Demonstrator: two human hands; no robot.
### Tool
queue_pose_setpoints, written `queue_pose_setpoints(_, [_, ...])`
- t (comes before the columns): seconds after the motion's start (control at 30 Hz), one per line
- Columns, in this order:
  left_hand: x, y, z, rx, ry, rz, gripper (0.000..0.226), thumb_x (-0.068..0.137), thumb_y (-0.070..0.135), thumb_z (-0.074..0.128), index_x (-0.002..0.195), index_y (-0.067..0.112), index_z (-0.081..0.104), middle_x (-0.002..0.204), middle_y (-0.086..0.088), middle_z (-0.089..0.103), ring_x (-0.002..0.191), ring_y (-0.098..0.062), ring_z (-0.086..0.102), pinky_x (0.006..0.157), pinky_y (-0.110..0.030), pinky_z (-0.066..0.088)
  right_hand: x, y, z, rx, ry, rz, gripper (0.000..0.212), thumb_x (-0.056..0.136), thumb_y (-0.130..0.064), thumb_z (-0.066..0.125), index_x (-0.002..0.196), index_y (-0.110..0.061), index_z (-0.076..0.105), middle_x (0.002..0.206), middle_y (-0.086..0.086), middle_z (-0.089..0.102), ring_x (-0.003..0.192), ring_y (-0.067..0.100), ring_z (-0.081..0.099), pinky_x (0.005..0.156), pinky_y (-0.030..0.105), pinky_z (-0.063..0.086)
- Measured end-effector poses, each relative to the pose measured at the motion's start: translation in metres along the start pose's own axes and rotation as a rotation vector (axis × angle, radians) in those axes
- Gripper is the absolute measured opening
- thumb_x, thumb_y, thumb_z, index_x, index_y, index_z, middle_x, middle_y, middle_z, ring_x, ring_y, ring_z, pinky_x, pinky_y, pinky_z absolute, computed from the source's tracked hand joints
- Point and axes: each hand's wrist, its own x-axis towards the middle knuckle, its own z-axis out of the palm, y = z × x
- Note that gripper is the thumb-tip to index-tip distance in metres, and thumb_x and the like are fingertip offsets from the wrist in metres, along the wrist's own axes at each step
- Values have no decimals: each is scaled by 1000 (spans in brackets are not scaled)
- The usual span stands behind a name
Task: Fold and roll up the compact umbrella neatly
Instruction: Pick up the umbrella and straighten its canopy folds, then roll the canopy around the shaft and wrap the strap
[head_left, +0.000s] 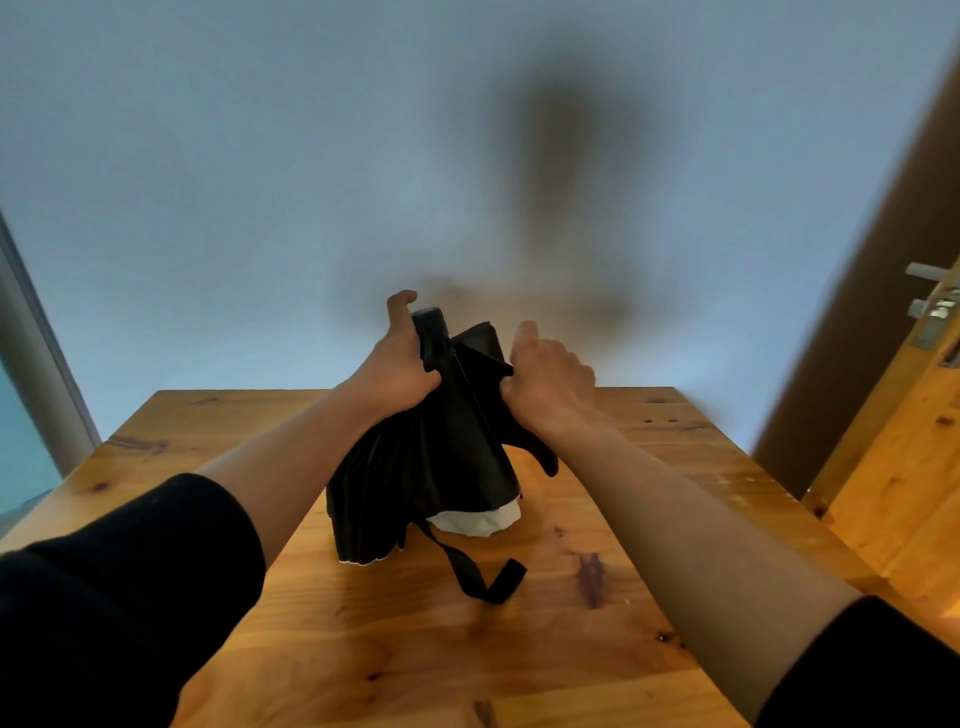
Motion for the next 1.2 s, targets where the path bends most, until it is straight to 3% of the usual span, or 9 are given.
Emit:
queue_pose_setpoints(0.17, [0, 0, 0, -22, 47, 40, 80, 85, -7, 49, 148, 22, 9, 92, -9, 52, 71, -16, 53, 59, -24, 44, -3, 3, 1, -106, 98, 56, 8, 95, -9, 54, 98, -13, 48, 71, 0, 41, 76, 25, 45, 65, 35, 35])
queue_pose_setpoints(0.3, [3, 6, 3, 59, 78, 149, 74, 86, -3, 54, 149, 7, 16, 71, 4, 45, 64, -6, 46, 69, -26, 37, -1, 4, 5, -82, 82, 25, 10, 95, -11, 55, 104, -11, 59, 91, 6, 57, 92, 27, 59, 67, 36, 40])
queue_pose_setpoints(0.43, [8, 10, 5, 37, 149, 112, 69, 85, -4, 53, 147, 9, 27, 67, 2, 46, 66, -17, 49, 71, -24, 35, -2, 3, 15, 32, 38, -54, 16, 92, -17, 55, 102, -13, 67, 102, 7, 63, 100, 28, 60, 78, 39, 51])
queue_pose_setpoints(0.57, [13, 3, -1, -50, 233, 58, 66, 77, 3, 52, 142, 9, 39, 110, -18, 59, 100, -35, 59, 84, -38, 49, 2, 6, 11, 525, -423, -38, 31, 83, -20, 64, 114, -19, 61, 106, 3, 66, 99, 20, 63, 90, 41, 55])
queue_pose_setpoints(0.67, [10, 7, -4, -187, 253, 23, 60, 74, -3, 44, 132, 10, 50, 110, -16, 60, 88, -26, 59, 67, -19, 48, 2, 7, 9, 703, -639, -32, 46, 79, -17, 72, 122, -18, 55, 115, 6, 64, 104, 19, 63, 97, 39, 53])
queue_pose_setpoints(0.8, [3, 24, -3, -352, 264, -37, 60, 75, -19, 34, 120, 11, 60, 87, -9, 61, 65, -13, 57, 41, -9, 42, 3, 4, 21, 715, -531, 18, 77, 67, -31, 84, 130, -17, 43, 118, 3, 62, 106, 21, 64, 94, 41, 55])
queue_pose_setpoints(1.0, [-2, 30, -3, -407, 174, -149, 37, 77, -19, 38, 67, 16, 46, 53, -2, 47, 43, -11, 49, 29, -12, 33, 5, 8, 14, 804, -499, 49, 37, 75, -6, 75, 108, -11, 62, 102, 16, 70, 89, 27, 71, 82, 41, 61])
queue_pose_setpoints(1.1, [2, 27, -2, -339, 215, -170, 33, 78, -15, 41, 96, 7, 58, 60, 4, 64, 58, -8, 65, 48, -15, 46, 7, 7, 12, 764, -486, 121, 35, 71, -4, 73, 105, -8, 64, 102, 20, 70, 87, 30, 71, 83, 46, 61])
queue_pose_setpoints(1.2, [9, 13, 2, -79, 300, -108, 76, 81, -8, 51, 149, 14, 24, 128, -12, 51, 116, -28, 54, 91, -34, 46, 7, 6, 11, 655, -496, 156, 37, 67, -4, 70, 104, -5, 63, 101, 21, 69, 86, 32, 70, 82, 51, 60])
